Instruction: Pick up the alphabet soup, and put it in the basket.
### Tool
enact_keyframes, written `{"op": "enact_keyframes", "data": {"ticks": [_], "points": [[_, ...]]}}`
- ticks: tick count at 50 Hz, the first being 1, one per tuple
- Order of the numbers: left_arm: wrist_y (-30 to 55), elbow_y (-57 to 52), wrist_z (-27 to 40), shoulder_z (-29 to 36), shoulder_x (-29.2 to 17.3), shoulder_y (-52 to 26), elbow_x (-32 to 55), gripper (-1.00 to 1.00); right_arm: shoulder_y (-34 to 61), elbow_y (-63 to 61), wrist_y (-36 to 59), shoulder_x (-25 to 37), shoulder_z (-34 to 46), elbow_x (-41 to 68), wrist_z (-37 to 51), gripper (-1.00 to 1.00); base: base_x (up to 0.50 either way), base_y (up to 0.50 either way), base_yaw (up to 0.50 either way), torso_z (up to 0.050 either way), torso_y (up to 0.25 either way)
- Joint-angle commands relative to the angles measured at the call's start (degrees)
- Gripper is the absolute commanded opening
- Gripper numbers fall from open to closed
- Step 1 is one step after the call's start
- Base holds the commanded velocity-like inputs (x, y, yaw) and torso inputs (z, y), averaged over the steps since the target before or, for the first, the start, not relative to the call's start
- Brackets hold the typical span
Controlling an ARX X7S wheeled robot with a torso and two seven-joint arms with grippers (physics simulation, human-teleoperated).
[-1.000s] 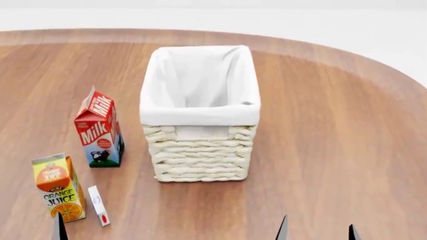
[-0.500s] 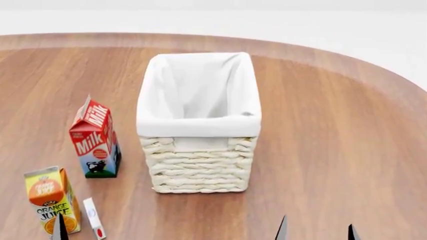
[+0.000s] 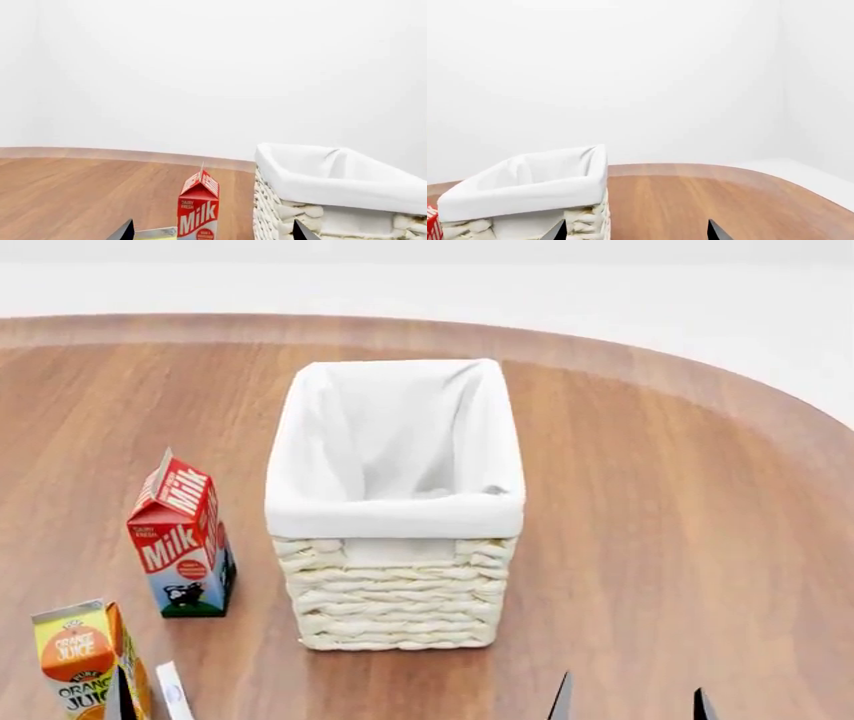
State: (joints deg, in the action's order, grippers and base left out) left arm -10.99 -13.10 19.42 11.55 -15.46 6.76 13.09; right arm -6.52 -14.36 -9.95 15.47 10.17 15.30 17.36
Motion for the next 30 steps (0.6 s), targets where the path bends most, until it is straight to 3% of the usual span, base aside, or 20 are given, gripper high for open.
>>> {"op": "enact_keyframes", "data": {"ticks": [1,30], "points": [[-0.1,-0.1,0.3,0.2,-0.2,0.1,0.1,1.0,-0.1,-0.1,0.0,0.2,0.3,-0.1,0.3,1.0,0.1,0.0,0.0,0.0,0.0],[-0.4,0.1,0.8,0.6,-0.7,-0.1,0.4,1.0,0.3,0.4,-0.3,0.6,0.8,0.1,0.9,1.0,0.1,0.0,0.0,0.0,0.0]]}}
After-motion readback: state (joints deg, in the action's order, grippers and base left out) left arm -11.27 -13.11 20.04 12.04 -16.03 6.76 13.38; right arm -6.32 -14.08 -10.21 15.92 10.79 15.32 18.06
